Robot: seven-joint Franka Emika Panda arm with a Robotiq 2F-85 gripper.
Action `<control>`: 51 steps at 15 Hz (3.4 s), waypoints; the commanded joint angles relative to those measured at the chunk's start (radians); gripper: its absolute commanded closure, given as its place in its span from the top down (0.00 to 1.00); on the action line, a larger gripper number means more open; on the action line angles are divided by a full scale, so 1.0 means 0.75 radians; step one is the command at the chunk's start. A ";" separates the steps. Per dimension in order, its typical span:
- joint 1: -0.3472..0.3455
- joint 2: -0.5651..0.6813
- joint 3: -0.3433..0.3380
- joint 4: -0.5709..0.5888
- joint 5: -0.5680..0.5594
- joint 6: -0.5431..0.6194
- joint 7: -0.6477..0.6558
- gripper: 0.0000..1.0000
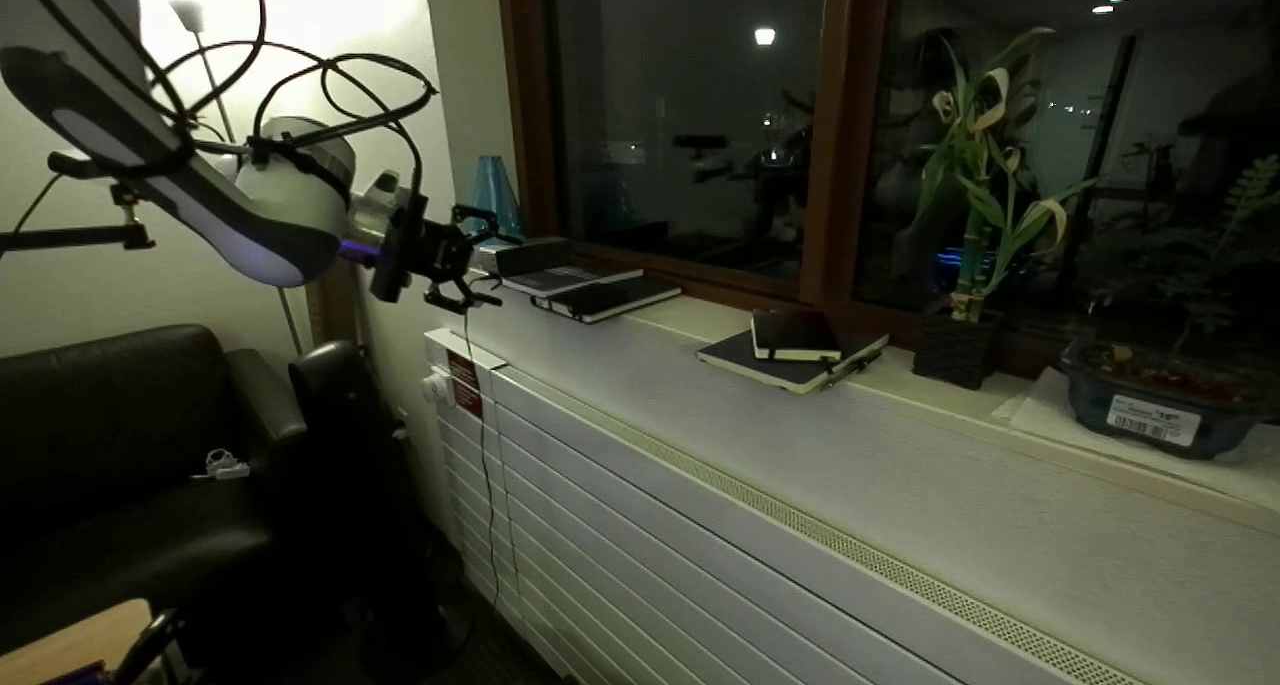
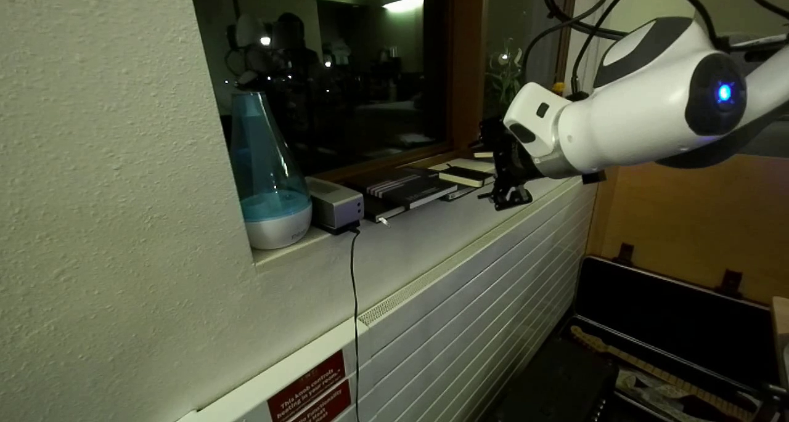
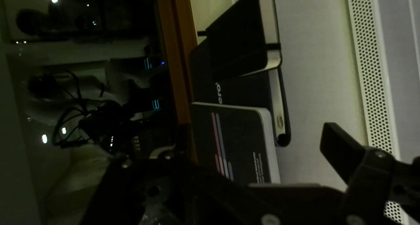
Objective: Change the position of the object
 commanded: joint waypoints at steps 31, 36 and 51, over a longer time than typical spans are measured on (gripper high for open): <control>0.018 0.453 0.012 0.241 -0.859 -0.436 0.524 0.54; 0.017 0.457 0.016 0.241 -0.852 -0.451 0.524 0.21; 0.002 0.348 0.026 0.206 -0.757 -0.365 0.525 0.03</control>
